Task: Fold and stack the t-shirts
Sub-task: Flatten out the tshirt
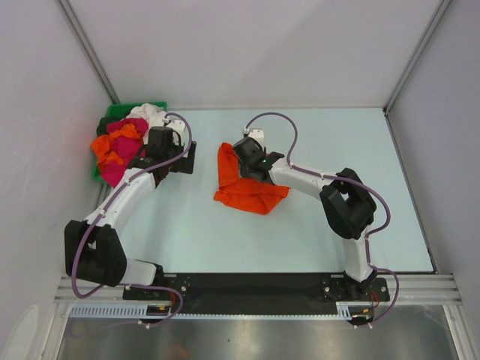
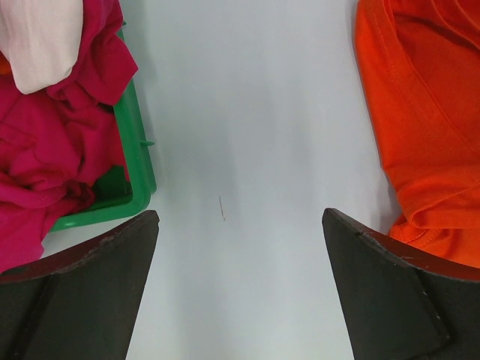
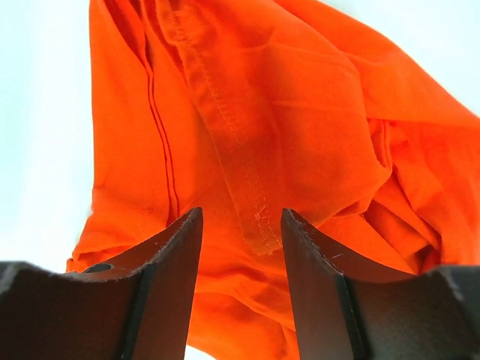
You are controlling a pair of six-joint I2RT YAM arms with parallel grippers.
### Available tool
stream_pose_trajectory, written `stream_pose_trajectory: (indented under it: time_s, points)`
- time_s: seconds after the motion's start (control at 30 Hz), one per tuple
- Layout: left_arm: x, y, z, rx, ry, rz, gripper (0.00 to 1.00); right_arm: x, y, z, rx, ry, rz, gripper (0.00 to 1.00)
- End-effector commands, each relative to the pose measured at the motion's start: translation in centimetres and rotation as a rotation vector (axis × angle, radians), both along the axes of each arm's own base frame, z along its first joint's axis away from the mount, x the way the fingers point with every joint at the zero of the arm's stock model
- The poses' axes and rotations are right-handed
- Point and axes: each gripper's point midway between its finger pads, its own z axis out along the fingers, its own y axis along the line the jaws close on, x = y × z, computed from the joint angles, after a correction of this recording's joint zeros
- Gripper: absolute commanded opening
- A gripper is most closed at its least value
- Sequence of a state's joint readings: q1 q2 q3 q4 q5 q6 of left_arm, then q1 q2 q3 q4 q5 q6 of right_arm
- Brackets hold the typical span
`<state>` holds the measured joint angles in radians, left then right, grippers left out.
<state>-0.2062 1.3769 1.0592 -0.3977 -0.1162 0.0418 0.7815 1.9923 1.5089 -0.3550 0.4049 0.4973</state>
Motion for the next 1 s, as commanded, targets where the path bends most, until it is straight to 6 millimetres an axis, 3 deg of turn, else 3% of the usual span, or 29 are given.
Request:
stream_pose_trajectory:
  time_s: [0.0, 0.5, 0.6, 0.73, 0.8, 0.83, 0.87, 0.97]
  points:
    - [0.3, -0.3, 1.5, -0.042, -0.055, 0.003, 0.97, 0.4, -0.5, -0.7, 0.028, -0.008, -0.095, 0.52]
    - [0.4, -0.2, 0.9, -0.04, -0.045, 0.01, 0.97, 0.2, -2.4, -0.7, 0.023, -0.015, -0.193, 0.54]
    - [0.4, -0.3, 0.8, -0.04, -0.044, 0.009, 0.97, 0.3, -2.6, -1.3, 0.012, -0.003, -0.193, 0.5]
    - [0.4, -0.2, 0.8, -0.04, -0.046, 0.013, 0.97, 0.2, -2.7, -2.2, -0.007, 0.015, -0.189, 0.4]
    - [0.4, -0.2, 1.0, -0.04, -0.049, 0.014, 0.97, 0.1, -2.9, -2.0, -0.008, 0.009, -0.192, 0.25]
    - [0.4, -0.2, 1.0, -0.039, -0.049, 0.013, 0.97, 0.1, -2.9, -1.9, -0.008, 0.007, -0.193, 0.07]
    - [0.4, -0.2, 0.9, -0.041, -0.047, 0.015, 0.97, 0.1, -3.0, -1.6, -0.004, 0.001, -0.193, 0.0]
    - [0.3, -0.4, 0.9, -0.05, -0.045, 0.007, 0.97, 0.3, -3.2, -0.6, -0.008, -0.027, -0.189, 0.0]
